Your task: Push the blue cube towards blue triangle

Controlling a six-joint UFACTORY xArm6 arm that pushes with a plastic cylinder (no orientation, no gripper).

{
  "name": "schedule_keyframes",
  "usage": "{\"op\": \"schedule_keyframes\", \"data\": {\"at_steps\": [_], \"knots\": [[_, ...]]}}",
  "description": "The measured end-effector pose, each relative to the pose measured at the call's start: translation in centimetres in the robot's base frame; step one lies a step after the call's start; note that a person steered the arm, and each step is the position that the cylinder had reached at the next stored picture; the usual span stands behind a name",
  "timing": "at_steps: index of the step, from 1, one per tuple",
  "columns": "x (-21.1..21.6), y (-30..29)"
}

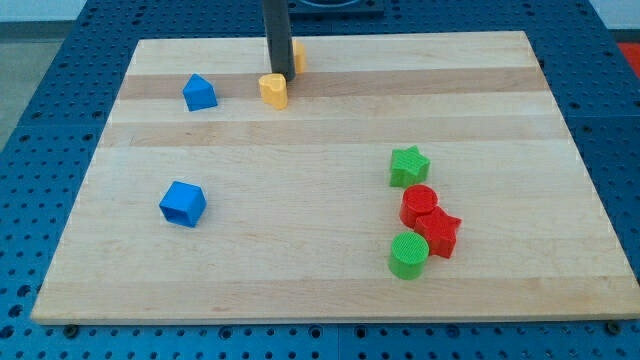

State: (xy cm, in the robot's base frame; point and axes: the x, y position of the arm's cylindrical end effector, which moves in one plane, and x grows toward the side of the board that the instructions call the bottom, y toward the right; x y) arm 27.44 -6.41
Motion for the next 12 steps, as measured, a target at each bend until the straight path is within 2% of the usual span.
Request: {"op": "schedule_keyframes", "data": {"at_steps": [4, 5, 6, 7, 8, 12], "knots": [[-2.6, 8.8], [-7.5, 8.0], [-8.2, 7.6], [-7.9, 6.6], [-5.8, 5.8], [-3.3, -6.1]]}}
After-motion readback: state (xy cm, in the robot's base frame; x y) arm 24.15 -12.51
